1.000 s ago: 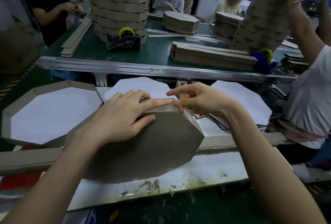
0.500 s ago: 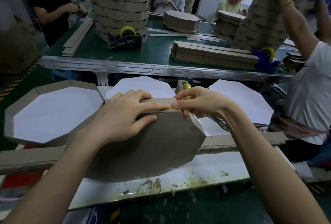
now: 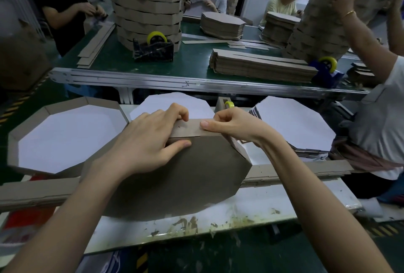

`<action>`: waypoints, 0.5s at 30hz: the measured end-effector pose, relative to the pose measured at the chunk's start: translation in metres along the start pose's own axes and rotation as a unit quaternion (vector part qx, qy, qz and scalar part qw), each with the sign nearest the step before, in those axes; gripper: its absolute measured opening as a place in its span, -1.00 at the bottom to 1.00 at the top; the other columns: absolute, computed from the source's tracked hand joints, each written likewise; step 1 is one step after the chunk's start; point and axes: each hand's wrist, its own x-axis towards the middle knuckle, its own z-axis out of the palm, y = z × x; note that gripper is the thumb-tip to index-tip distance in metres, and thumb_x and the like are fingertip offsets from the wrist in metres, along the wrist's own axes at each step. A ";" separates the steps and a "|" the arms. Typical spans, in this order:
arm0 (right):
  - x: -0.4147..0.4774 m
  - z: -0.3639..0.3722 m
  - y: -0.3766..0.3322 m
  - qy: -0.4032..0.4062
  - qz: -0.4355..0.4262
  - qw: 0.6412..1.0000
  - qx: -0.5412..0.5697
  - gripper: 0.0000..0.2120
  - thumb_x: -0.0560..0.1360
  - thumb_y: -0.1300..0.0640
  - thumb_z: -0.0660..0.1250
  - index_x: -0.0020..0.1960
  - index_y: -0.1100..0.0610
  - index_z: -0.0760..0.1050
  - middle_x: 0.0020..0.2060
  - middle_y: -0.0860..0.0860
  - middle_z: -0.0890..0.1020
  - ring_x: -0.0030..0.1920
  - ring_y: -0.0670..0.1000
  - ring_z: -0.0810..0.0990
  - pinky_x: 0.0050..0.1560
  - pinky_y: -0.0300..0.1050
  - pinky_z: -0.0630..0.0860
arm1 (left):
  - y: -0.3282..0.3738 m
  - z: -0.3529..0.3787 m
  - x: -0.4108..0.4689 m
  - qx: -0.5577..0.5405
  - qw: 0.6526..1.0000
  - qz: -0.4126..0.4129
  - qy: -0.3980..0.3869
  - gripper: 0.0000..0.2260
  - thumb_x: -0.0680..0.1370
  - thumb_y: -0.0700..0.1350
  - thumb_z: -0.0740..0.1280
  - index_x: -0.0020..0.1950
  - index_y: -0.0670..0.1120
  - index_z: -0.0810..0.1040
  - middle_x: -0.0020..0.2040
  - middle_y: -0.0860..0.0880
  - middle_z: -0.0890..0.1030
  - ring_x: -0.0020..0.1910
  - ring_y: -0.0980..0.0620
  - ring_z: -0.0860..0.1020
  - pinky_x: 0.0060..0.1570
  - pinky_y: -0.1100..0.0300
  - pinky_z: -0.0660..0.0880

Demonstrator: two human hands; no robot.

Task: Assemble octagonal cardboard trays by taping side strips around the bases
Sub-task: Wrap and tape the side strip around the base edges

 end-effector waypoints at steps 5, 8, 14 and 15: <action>0.005 0.005 0.018 -0.100 -0.034 0.987 0.119 -0.60 0.47 -0.29 0.29 -0.22 0.04 0.58 -0.36 -0.16 0.53 -0.31 -0.17 0.52 -0.29 -0.37 0.42 | 0.001 -0.001 -0.001 0.000 1.000 0.004 0.001 -0.65 0.46 0.31 0.17 0.13 0.18 0.23 -0.06 0.14 0.48 -0.18 0.03 0.42 -0.25 0.10 0.26; 0.011 0.003 0.027 -0.166 -0.032 0.970 0.174 -0.69 0.51 -0.25 0.30 -0.17 -0.03 0.58 -0.28 -0.12 0.58 -0.26 -0.13 0.56 -0.25 -0.32 0.48 | 0.001 -0.003 -0.001 0.007 1.000 0.004 0.003 -0.68 0.47 0.29 0.18 0.11 0.18 0.25 -0.10 0.20 0.41 -0.21 0.09 0.34 -0.26 0.16 0.19; 0.014 -0.009 0.042 -0.277 -0.041 0.936 0.213 -0.25 0.34 -0.18 0.55 0.22 0.35 0.38 -0.05 0.06 0.63 -0.04 0.00 0.64 -0.01 -0.20 0.58 | 0.006 -0.006 -0.004 0.004 1.000 0.015 -0.004 -0.73 0.47 0.27 0.19 0.07 0.18 0.29 -0.17 0.19 0.40 -0.21 0.09 0.34 -0.24 0.38 0.18; 0.015 -0.010 0.041 -0.285 -0.039 0.933 0.219 -0.30 0.35 -0.16 0.55 0.19 0.32 0.39 -0.06 0.03 0.65 -0.04 -0.02 0.64 -0.01 -0.21 0.58 | 0.006 -0.007 -0.004 0.003 1.000 0.013 -0.006 -0.73 0.48 0.26 0.22 0.07 0.18 0.29 -0.16 0.19 0.41 -0.21 0.08 0.35 -0.24 0.36 0.19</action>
